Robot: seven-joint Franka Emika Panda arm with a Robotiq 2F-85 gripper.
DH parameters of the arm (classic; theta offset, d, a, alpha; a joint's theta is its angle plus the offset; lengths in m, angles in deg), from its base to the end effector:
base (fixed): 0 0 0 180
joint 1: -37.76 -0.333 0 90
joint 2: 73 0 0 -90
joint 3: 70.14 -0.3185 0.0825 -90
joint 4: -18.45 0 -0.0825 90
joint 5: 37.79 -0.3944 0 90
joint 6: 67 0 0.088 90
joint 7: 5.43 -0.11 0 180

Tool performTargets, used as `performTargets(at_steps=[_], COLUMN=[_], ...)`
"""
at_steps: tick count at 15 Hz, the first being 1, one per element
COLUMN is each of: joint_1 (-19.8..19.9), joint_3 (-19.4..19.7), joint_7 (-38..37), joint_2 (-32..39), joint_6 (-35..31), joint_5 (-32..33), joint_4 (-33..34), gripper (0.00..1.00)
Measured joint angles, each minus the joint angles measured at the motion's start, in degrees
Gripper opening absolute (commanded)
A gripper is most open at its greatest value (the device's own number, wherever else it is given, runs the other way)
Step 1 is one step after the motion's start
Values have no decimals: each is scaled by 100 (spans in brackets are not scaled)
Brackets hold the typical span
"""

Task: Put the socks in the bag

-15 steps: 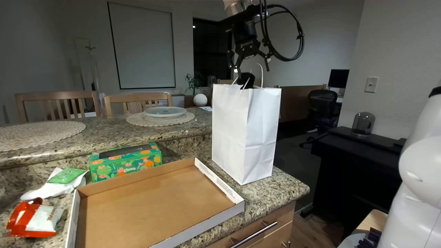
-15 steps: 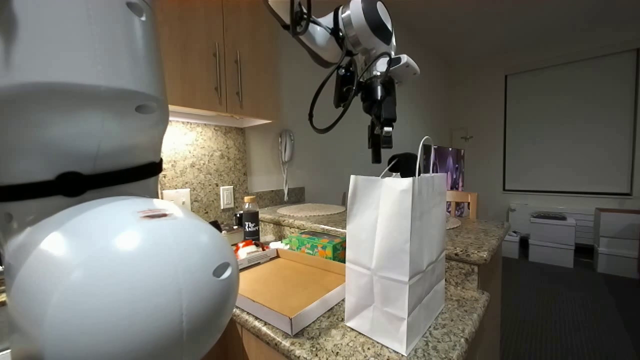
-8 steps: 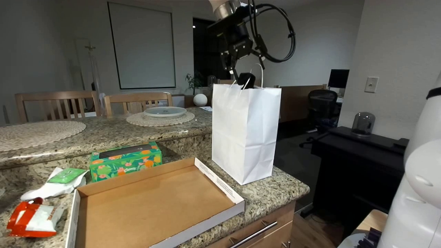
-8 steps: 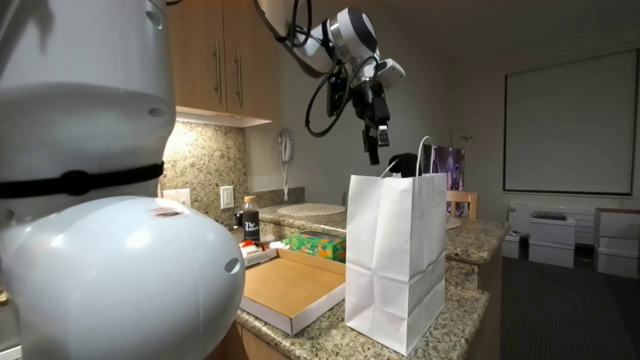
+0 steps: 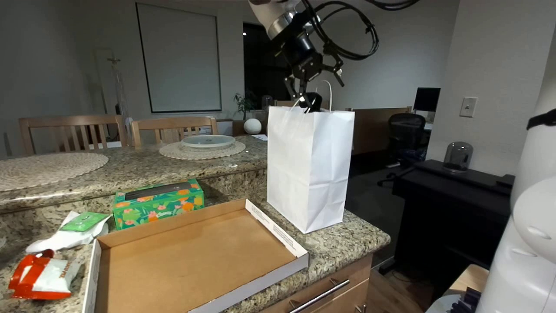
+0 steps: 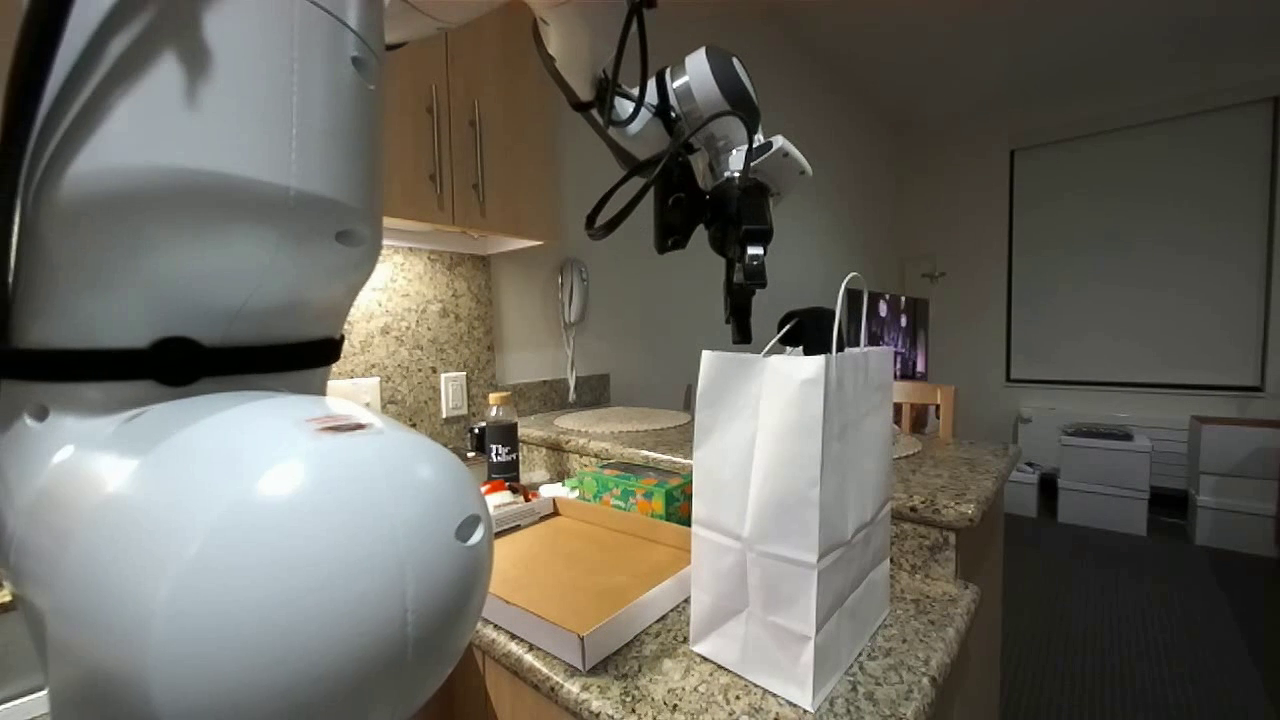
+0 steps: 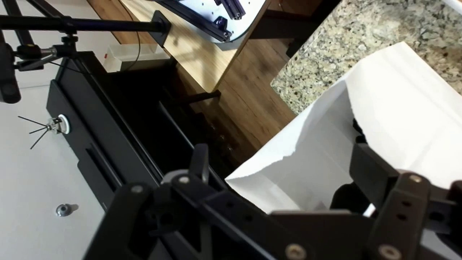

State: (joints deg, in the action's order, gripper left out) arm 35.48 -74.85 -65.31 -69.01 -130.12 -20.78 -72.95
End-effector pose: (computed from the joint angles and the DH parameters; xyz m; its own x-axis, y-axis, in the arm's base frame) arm 0.5223 0.0220 0.5560 0.5542 -0.8323 -0.0111 -0.6692 -0.4535 0.5887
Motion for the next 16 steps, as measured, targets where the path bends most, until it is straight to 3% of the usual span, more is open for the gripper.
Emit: performTargets(at_steps=[11, 16], joint_1=[-206, -227], joint_3=[45, 66], joint_7=[-661, -740], joint_2=[305, 308], joint_6=[-77, -333], joint_5=[639, 637], joint_4=[111, 112], gripper=[100, 100])
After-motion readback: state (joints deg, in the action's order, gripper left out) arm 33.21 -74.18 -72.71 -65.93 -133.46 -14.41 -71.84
